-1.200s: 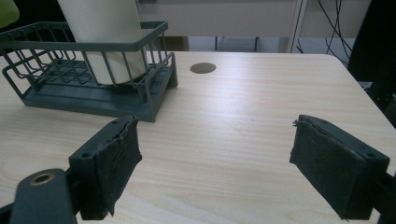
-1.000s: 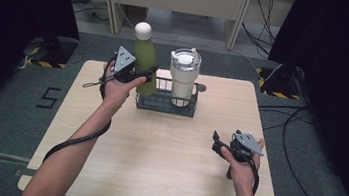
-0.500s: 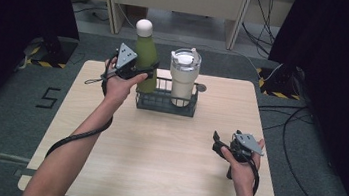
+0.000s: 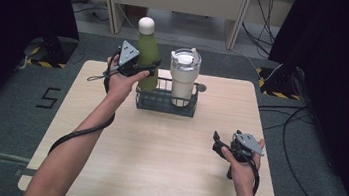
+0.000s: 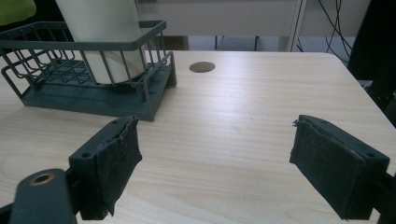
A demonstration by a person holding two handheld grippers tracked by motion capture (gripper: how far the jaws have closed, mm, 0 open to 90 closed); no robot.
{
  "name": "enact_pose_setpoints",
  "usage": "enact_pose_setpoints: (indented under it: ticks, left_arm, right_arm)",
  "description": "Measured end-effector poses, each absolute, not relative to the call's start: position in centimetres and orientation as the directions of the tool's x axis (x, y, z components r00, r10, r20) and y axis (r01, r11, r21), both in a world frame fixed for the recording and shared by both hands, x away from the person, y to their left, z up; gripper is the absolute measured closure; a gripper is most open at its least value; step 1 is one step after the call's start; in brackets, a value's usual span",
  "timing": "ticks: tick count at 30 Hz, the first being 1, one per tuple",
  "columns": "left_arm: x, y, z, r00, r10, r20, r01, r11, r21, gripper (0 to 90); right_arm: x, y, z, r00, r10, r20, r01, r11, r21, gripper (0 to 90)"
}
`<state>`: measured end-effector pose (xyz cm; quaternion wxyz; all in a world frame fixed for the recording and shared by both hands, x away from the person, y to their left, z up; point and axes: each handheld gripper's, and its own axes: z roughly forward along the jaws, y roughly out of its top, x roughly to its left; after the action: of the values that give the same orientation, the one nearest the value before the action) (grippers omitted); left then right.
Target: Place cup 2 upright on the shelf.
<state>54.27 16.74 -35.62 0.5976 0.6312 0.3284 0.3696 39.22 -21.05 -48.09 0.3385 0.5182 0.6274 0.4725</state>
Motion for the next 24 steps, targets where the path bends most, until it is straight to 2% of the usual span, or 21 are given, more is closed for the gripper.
enact_pose_setpoints:
  ticks: [24]
  left_arm:
    - [56.0,16.4,-36.3,0.499,0.863,0.071,0.005,-0.086,0.996,20.4]
  right_arm:
    - [39.3,-21.0,-48.2,-0.237,0.969,0.067,0.332,0.016,0.943,15.2]
